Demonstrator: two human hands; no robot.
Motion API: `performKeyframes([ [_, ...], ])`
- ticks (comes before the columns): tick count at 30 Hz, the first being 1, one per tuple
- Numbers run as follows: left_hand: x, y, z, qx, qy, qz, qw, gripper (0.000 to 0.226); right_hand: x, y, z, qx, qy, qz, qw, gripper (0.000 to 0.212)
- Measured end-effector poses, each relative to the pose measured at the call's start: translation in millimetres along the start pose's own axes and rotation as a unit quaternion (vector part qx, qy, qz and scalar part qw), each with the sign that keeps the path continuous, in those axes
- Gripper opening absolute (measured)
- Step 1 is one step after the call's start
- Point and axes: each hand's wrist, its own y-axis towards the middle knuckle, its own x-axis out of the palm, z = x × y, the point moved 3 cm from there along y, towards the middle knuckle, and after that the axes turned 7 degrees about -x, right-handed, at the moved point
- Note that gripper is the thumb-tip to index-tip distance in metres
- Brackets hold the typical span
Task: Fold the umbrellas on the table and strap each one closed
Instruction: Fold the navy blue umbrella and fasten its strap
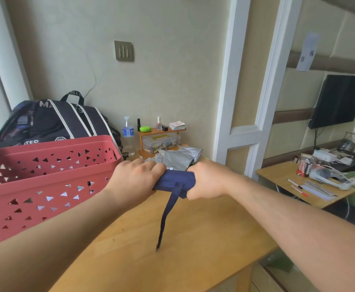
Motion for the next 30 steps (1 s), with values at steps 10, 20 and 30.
performKeyframes([
  [10, 11, -6, 0, -0.05, -0.026, -0.065, 0.996, 0.023, 9, 0, 7, -0.007, -0.001, 0.008, 1.0, 0.042],
  [20, 4, 4, 10, -0.165, -0.152, -0.204, 0.953, 0.017, 12, 11, -3, -0.049, -0.212, 0.285, 0.934, 0.03],
  [30, 2, 5, 14, -0.12, -0.207, -0.325, 0.915, 0.019, 17, -4, 4, -0.063, -0.198, 0.19, 0.96, 0.034],
])
